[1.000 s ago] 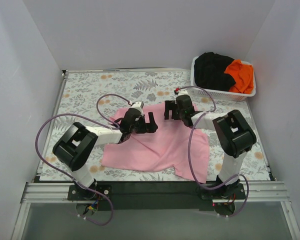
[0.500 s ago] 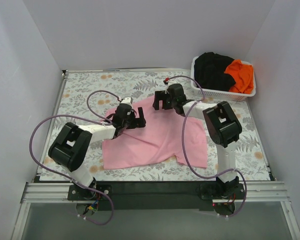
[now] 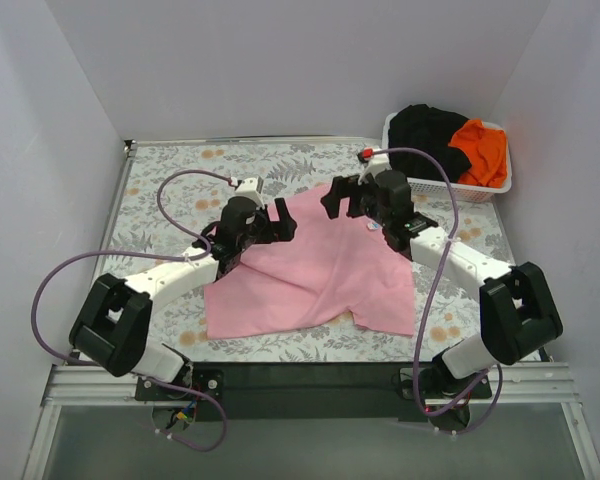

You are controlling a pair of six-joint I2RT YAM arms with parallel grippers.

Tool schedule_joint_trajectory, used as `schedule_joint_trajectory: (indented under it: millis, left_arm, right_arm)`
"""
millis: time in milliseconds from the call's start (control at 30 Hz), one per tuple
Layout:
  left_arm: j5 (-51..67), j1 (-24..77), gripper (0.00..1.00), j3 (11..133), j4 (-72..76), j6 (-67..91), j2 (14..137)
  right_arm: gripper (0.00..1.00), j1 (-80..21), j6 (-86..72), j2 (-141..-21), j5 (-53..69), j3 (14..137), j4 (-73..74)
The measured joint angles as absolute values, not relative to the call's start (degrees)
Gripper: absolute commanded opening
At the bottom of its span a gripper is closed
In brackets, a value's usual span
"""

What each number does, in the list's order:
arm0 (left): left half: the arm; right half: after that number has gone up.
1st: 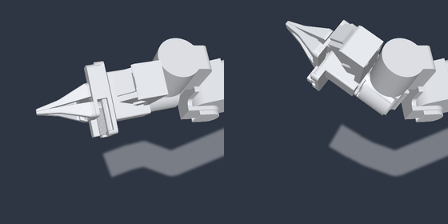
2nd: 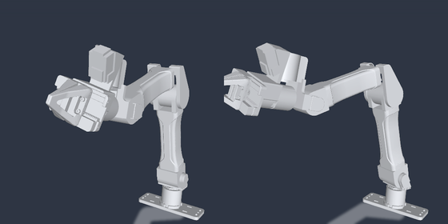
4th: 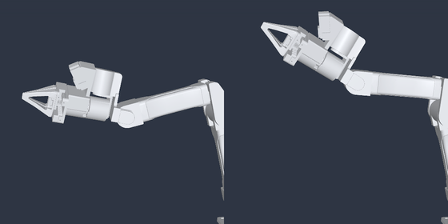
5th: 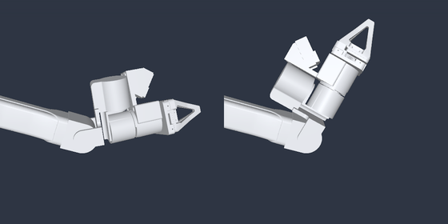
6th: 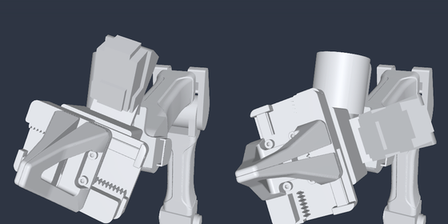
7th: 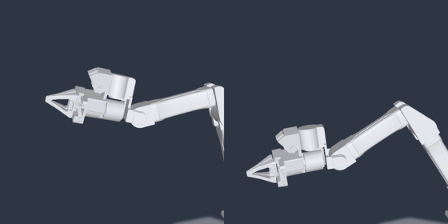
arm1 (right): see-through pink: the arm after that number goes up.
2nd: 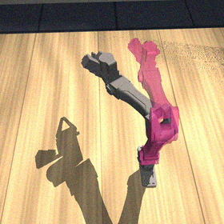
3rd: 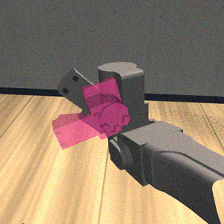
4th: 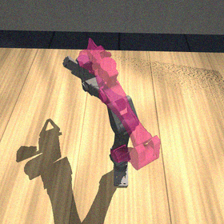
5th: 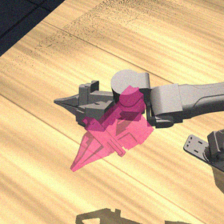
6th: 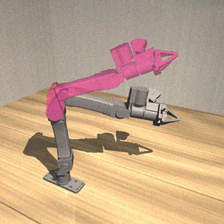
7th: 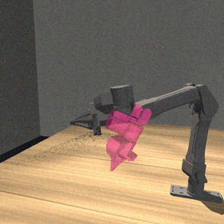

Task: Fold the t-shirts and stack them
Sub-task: Flatten the tshirt out

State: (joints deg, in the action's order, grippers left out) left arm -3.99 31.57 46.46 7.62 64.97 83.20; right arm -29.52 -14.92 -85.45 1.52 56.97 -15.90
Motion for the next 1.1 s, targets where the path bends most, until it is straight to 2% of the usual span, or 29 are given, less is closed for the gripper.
schedule_joint_trajectory:
  millis: [267, 633, 1100]
  left_arm:
    - [-2.7, 33.4, 0.98, 44.1, 7.6, 65.4, 79.8]
    - [-2.6, 33.4, 0.98, 41.5, 7.2, 65.4, 72.0]
    - [-4.7, 33.4, 0.98, 40.1, 4.3, 64.9, 65.1]
  right_arm:
    - [0.90, -31.9, -15.3, -86.0, -2.9, 41.6, -12.7]
    - [0.90, -35.6, -16.4, -86.1, -7.8, 36.2, -13.5]
    - [0.89, -51.2, -22.5, -87.6, -18.3, 33.2, -18.4]
